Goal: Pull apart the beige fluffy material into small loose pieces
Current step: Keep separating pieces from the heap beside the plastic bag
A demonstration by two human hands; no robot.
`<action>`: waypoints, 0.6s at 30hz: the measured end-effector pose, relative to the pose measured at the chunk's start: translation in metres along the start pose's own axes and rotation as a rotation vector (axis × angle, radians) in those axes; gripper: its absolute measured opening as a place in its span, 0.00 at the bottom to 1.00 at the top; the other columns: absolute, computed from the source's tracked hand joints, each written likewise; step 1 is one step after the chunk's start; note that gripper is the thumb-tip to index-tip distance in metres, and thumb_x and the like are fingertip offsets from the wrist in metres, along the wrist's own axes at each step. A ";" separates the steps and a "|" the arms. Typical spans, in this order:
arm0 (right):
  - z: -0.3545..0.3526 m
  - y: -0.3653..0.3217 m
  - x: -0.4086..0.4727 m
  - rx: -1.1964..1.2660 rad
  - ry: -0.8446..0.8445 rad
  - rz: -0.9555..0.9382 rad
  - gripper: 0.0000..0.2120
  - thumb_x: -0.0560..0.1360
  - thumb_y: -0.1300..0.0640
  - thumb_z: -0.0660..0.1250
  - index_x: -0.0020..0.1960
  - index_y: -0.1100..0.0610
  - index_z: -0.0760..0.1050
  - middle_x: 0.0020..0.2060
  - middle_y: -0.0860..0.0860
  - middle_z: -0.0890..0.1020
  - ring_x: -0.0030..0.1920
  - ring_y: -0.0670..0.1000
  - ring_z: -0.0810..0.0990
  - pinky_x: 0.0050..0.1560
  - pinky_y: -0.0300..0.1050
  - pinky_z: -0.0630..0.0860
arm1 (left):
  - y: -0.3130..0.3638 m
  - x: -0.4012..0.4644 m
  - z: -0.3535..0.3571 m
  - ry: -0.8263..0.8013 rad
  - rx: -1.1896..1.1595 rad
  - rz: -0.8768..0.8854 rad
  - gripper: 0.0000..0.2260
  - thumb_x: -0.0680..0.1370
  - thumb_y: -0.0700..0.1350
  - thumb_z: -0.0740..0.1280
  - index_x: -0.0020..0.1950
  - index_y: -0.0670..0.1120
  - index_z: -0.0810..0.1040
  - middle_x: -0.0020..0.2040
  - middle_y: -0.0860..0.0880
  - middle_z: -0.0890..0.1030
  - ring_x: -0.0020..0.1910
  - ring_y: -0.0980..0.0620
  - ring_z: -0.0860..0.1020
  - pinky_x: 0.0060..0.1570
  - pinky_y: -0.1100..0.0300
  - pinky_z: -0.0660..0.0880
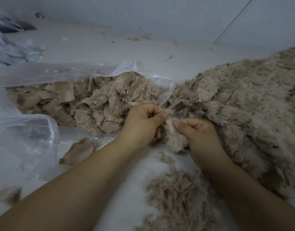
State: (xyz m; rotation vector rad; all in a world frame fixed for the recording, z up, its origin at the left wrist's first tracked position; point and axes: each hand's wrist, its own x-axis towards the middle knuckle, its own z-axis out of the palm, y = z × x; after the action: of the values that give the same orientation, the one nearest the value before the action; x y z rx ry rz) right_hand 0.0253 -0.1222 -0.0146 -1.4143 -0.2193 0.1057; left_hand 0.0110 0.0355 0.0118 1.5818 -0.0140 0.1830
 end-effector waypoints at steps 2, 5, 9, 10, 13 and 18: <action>-0.002 0.002 0.002 0.050 0.045 0.023 0.11 0.77 0.58 0.68 0.46 0.66 0.82 0.43 0.68 0.83 0.45 0.65 0.83 0.51 0.57 0.80 | 0.002 0.001 -0.002 0.025 -0.018 0.036 0.15 0.79 0.38 0.66 0.32 0.47 0.75 0.22 0.46 0.72 0.19 0.52 0.68 0.21 0.65 0.65; -0.002 0.005 0.005 0.063 0.100 0.028 0.14 0.75 0.55 0.69 0.43 0.68 0.80 0.40 0.69 0.82 0.41 0.65 0.82 0.51 0.56 0.79 | 0.008 0.000 -0.013 -0.185 0.004 0.023 0.14 0.77 0.38 0.69 0.31 0.48 0.79 0.24 0.41 0.73 0.19 0.50 0.68 0.21 0.65 0.64; -0.001 0.006 0.004 0.054 0.102 0.010 0.21 0.72 0.49 0.70 0.42 0.70 0.76 0.39 0.71 0.79 0.39 0.65 0.79 0.47 0.59 0.79 | 0.019 -0.007 -0.025 -0.893 0.302 -0.142 0.05 0.69 0.38 0.77 0.40 0.39 0.83 0.26 0.45 0.78 0.21 0.55 0.73 0.22 0.66 0.68; -0.001 0.006 0.003 0.056 0.093 0.003 0.21 0.73 0.49 0.70 0.42 0.70 0.76 0.40 0.72 0.79 0.39 0.64 0.79 0.47 0.58 0.79 | 0.021 -0.008 -0.025 -0.939 0.352 -0.131 0.03 0.70 0.37 0.76 0.42 0.40 0.83 0.27 0.46 0.79 0.21 0.56 0.74 0.23 0.66 0.69; -0.001 0.004 0.003 0.046 0.087 -0.009 0.21 0.73 0.50 0.70 0.37 0.69 0.72 0.34 0.65 0.77 0.36 0.58 0.76 0.42 0.53 0.77 | 0.021 -0.007 -0.023 -0.773 0.383 -0.119 0.09 0.72 0.31 0.68 0.42 0.44 0.83 0.25 0.46 0.78 0.19 0.55 0.72 0.23 0.66 0.67; 0.001 0.003 0.002 0.103 0.086 0.021 0.19 0.73 0.51 0.70 0.34 0.65 0.71 0.29 0.59 0.71 0.33 0.56 0.70 0.39 0.51 0.72 | 0.018 -0.013 -0.009 -0.722 0.555 -0.069 0.08 0.71 0.32 0.66 0.44 0.42 0.82 0.31 0.43 0.80 0.26 0.53 0.75 0.26 0.64 0.71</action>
State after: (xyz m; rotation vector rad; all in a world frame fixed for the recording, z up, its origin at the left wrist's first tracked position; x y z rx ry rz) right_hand 0.0271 -0.1204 -0.0175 -1.3158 -0.1267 0.0723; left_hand -0.0051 0.0431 0.0285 2.1215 -0.5063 -0.4855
